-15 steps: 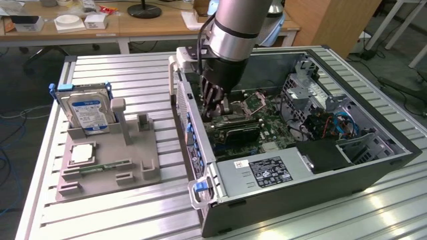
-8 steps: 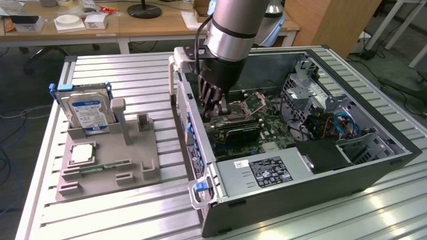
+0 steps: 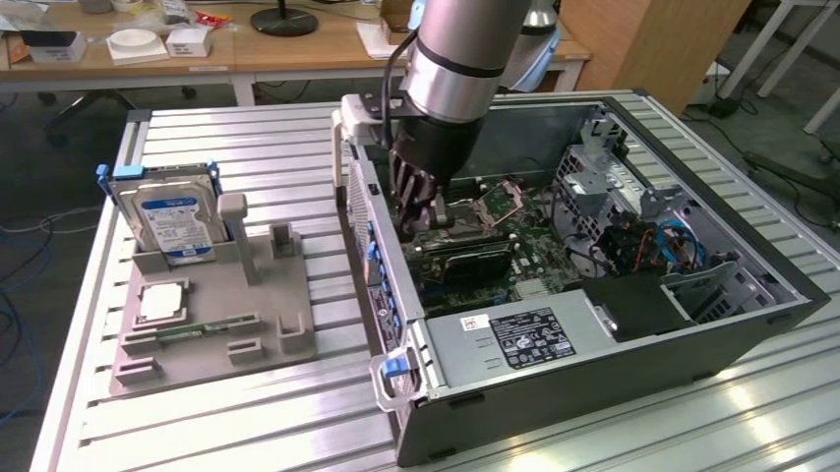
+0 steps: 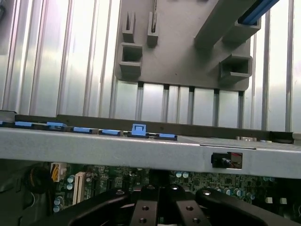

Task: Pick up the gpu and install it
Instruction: 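Press down on the gpu until it lock into place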

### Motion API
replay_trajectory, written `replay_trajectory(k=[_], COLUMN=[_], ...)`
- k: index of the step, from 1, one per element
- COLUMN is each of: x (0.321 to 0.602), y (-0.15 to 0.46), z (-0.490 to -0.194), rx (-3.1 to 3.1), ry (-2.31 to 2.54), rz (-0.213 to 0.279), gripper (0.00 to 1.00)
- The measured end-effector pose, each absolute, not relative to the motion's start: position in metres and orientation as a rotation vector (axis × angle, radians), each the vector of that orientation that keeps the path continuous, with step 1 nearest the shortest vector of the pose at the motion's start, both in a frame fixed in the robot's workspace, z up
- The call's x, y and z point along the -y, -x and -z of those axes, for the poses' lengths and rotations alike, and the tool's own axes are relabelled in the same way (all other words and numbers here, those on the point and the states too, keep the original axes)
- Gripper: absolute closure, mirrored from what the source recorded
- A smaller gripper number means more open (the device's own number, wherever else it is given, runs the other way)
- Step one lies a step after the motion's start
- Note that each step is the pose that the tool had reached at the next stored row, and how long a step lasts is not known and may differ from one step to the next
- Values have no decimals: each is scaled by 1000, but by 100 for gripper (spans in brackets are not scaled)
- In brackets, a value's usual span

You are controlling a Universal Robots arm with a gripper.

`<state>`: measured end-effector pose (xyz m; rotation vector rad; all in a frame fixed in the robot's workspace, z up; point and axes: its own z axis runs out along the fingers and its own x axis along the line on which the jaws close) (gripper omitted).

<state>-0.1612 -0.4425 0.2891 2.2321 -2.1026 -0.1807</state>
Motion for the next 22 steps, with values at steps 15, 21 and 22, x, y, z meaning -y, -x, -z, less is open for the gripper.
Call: replay_trajectory(k=[15, 21, 22], x=[444, 448, 449], y=[154, 154, 154], z=[-288, -288, -288], rx=[2101, 2092, 2091], ry=[-2230, -2223, -2223], rz=[185, 200, 201], gripper=[90, 90, 90])
